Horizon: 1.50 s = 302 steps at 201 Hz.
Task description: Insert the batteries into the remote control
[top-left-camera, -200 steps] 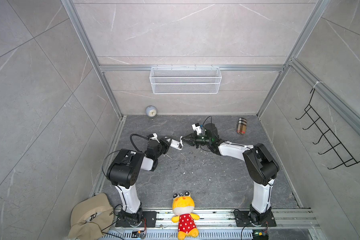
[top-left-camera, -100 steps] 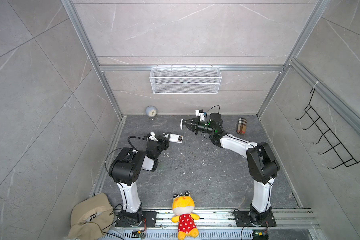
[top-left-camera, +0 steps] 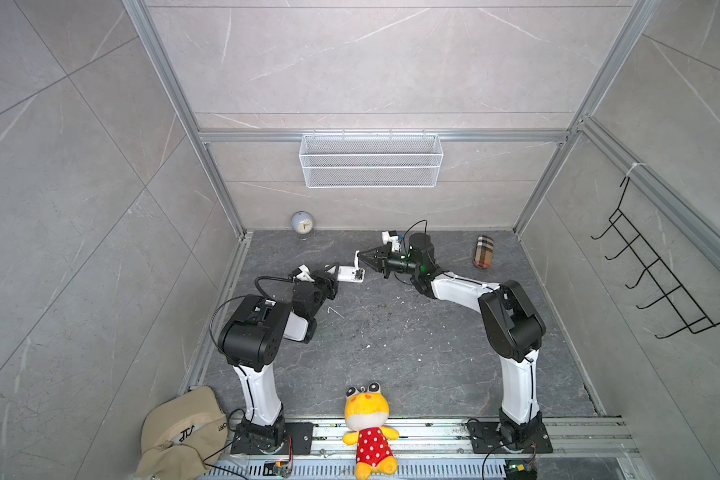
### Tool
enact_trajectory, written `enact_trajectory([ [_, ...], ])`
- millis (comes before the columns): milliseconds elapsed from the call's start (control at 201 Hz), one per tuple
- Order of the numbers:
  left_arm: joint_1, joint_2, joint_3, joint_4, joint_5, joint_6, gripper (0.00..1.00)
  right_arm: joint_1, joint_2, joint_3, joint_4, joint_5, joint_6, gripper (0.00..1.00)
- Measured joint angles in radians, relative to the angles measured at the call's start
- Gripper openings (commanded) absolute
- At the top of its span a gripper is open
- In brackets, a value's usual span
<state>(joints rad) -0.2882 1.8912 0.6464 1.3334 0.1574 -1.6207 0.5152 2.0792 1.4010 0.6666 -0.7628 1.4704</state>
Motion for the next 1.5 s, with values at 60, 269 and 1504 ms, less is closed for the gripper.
enact_trajectory([
  [60, 0.0, 0.0, 0.0, 0.0, 0.0, -0.005, 0.1, 0.005, 0.011, 0.0, 0.019, -0.005, 0.007, 0.02],
  [269, 0.0, 0.0, 0.0, 0.0, 0.0, -0.014, 0.1, 0.009, 0.036, 0.0, 0.043, -0.012, 0.027, 0.02],
  [1504, 0.0, -0.015, 0.001, -0.002, -0.002, -0.014, 0.1, 0.016, 0.055, -0.04, 0.143, -0.023, 0.056, 0.02],
])
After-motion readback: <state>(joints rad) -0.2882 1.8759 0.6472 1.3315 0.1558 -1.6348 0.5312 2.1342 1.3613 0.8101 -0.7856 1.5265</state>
